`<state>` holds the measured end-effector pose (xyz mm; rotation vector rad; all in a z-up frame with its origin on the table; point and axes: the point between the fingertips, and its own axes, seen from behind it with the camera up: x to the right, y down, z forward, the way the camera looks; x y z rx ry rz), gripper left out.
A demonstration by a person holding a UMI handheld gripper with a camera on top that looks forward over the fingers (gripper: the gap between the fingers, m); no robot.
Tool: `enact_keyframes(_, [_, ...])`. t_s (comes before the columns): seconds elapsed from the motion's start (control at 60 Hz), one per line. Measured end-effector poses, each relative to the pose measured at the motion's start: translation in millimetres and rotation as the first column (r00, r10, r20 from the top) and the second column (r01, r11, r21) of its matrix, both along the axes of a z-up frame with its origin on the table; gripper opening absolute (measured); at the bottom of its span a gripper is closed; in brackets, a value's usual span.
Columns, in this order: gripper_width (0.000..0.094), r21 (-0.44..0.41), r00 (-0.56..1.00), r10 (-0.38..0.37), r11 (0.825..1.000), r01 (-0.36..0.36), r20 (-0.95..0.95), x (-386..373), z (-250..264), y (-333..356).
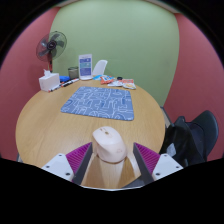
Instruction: Arrange mouse
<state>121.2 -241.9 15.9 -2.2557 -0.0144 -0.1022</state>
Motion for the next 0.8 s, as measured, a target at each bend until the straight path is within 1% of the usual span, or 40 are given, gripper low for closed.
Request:
enact_keyframes(0.117, [0.0839, -0.026, 0.998, 0.055, 0.998, -0.055, -0.016, 6.6, -15.8, 16.8])
enact_keyframes(0.233, [0.0824, -0.018, 0.997, 0.065, 0.998, -0.066, -0.047, 8.6, -21.6, 32.5])
enact_keyframes(0.3, [0.08, -0.017, 0.996, 0.064, 0.998, -0.065, -0.064, 9.7, -23.6, 40.2])
enact_keyframes(0.367, [0.0685, -0.01, 0.995, 0.067, 0.998, -0.068, -0.072, 7.7, -25.6, 50.9])
enact_keyframes(0.4, [0.0555, -0.008, 0.995, 0.069, 0.998, -0.07, -0.065, 7.5, -25.8, 54.2])
enact_keyframes(0.45, [0.0543, -0.005, 0.996, 0.063, 0.998, -0.063, -0.058, 8.7, -24.4, 55.4])
enact_keyframes(0.533, [0.0462, 0.001, 0.998, 0.053, 0.999, -0.053, -0.043, 9.0, -23.1, 56.5])
enact_keyframes(0.633, [0.0392, -0.028, 0.999, 0.034, 0.999, -0.035, -0.037, 7.1, -21.5, 51.9])
enact_keyframes(0.717, [0.039, -0.032, 0.999, 0.015, 0.999, -0.017, -0.04, 3.3, -1.7, 41.8])
enact_keyframes(0.767, [0.039, -0.012, 1.0, -0.013, 1.0, 0.012, -0.028, 4.8, 21.8, 34.9])
enact_keyframes(0.8, [0.0389, 0.004, 0.999, -0.015, 1.0, 0.015, -0.028, 1.1, 39.7, 31.7])
